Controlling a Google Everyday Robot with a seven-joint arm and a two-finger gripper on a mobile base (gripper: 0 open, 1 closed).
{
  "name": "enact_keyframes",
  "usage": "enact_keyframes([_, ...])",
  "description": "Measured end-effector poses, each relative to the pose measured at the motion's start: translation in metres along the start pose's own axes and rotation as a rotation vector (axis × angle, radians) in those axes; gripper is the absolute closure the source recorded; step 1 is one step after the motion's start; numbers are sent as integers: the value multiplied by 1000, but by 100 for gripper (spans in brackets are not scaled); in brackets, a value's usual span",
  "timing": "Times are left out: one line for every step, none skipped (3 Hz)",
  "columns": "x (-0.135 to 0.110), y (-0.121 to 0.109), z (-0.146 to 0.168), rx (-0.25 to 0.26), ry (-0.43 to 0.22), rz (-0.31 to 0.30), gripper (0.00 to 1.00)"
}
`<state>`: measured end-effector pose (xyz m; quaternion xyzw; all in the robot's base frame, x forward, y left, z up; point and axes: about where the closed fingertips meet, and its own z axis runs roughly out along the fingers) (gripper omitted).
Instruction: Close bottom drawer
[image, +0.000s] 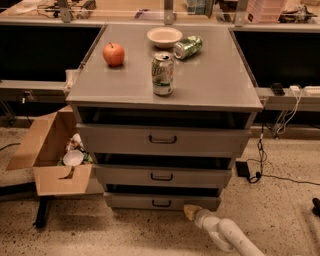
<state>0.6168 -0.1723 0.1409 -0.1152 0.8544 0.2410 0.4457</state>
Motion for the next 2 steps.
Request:
enact_keyframes([2,3,1,-7,-1,6,100])
enact_keyframes([12,-21,-7,-20,-12,47,100])
